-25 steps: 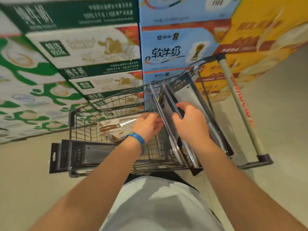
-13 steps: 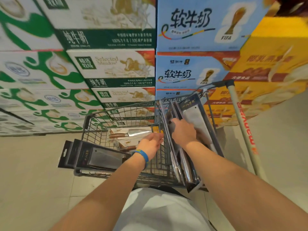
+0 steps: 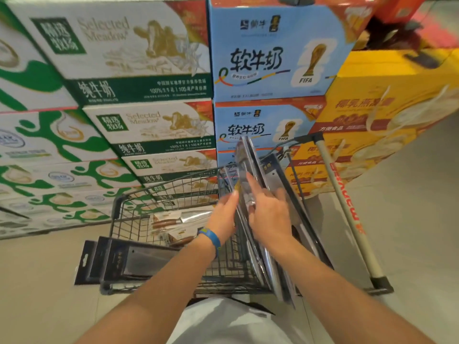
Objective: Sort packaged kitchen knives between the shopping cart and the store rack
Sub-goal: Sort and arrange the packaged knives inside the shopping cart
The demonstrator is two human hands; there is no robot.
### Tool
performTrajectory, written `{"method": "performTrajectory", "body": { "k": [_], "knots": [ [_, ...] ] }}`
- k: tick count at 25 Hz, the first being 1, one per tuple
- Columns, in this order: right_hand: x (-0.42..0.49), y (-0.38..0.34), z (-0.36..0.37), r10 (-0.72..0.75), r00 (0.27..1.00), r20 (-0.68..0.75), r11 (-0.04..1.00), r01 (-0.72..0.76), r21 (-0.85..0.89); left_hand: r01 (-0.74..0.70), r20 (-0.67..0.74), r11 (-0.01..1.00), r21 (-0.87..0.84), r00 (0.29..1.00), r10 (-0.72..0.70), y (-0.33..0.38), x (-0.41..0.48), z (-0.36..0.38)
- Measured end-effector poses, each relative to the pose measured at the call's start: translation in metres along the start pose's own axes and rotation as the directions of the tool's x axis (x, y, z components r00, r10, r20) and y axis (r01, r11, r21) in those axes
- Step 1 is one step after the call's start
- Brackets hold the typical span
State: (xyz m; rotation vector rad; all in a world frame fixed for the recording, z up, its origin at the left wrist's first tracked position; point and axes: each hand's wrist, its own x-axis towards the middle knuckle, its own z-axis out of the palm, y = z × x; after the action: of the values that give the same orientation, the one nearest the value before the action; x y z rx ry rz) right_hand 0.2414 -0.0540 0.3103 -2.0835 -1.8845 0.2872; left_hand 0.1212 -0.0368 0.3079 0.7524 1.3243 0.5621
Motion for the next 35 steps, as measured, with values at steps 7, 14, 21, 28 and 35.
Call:
{"method": "performTrajectory", "body": {
  "k": [7,14,21,28,35],
  "knots": [
    [-0.060,-0.019,-0.010,-0.238,0.943,-0.233,0.950,0.176,-0.258,-0.109,-0.083,0.921,0.374,0.985,0.150,0.098,-0.017,0.022],
    [-0.070,-0.013,-0.006,-0.379,0.885,-0.270,0.919,0.324,-0.225,-0.170,-0.237,0.721,0.672,0.873,0.427,0.096,-0.025,0.017],
    [-0.057,-0.041,-0.035,-0.476,0.823,-0.309,0.848,0.523,0.089,-0.381,-0.235,0.593,0.710,0.666,0.708,0.138,-0.086,-0.006],
    [-0.027,-0.101,-0.066,-0.524,0.680,-0.514,0.720,0.676,0.160,-0.481,-0.416,0.587,0.651,0.420,0.806,0.193,-0.121,-0.051],
    [0.001,-0.021,-0.015,0.259,0.962,-0.086,0.808,-0.166,0.566,-0.470,-0.497,0.515,0.717,0.174,0.850,0.206,-0.145,-0.115]
  ]
}}
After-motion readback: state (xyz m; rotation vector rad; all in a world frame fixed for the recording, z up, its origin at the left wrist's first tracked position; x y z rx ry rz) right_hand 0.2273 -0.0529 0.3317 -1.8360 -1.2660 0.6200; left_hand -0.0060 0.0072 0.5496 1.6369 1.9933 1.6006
